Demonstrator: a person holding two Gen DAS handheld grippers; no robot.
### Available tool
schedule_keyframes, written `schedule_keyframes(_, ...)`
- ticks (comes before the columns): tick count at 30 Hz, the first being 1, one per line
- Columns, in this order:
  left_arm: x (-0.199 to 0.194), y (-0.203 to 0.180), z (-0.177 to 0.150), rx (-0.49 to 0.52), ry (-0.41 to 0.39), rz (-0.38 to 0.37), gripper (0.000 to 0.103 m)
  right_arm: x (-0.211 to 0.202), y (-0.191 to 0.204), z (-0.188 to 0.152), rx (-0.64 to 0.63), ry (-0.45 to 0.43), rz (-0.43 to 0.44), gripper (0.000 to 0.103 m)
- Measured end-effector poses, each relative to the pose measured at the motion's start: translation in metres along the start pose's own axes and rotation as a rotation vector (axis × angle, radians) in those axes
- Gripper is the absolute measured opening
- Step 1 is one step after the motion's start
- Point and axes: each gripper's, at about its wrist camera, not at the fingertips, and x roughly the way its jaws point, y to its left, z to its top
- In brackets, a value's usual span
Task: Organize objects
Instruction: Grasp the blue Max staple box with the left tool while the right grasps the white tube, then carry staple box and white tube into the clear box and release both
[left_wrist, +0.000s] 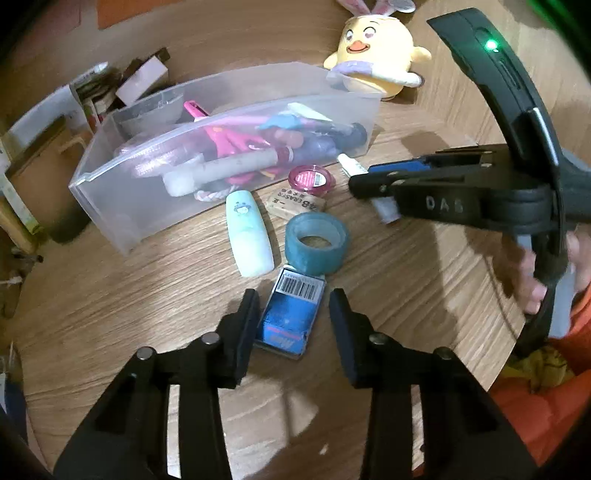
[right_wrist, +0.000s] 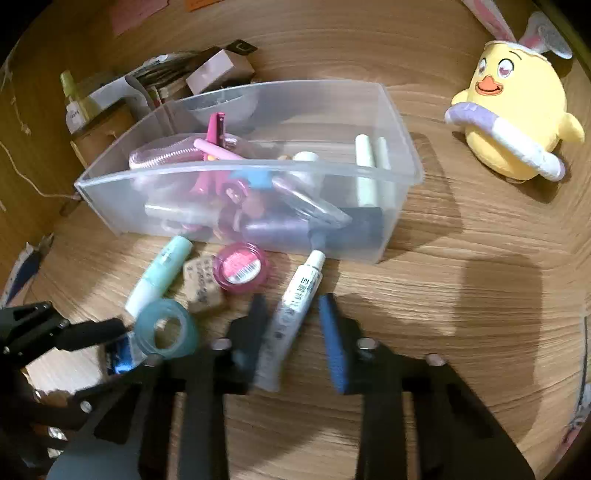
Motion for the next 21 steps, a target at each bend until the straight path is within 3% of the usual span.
schedule_keyframes(2, -0.002, 0.000, -0.002, 0.000, -0.002, 0.001, 0.027, -0.002, -0.003, -0.004, -0.012, -0.005, -0.005, 0.015)
schedule_keyframes(9, -0.014, 0.006, -0.012, -0.061, -0.013, 0.048, 0.027, -0.012, -0.007, -0.018, -0.015, -0.019, 0.009, 0.015)
schedule_keyframes(15, -0.039, 0.016, -0.012, -0.142, -0.084, 0.053, 0.027, -0.028, -0.005, -0.031, 0.017, -0.044, 0.049, 0.015)
schedule_keyframes(21, -0.061, 0.023, 0.004, -0.159, -0.157, 0.069, 0.027, -0.052, 0.001, -0.026, 0.003, -0.109, 0.059, 0.015)
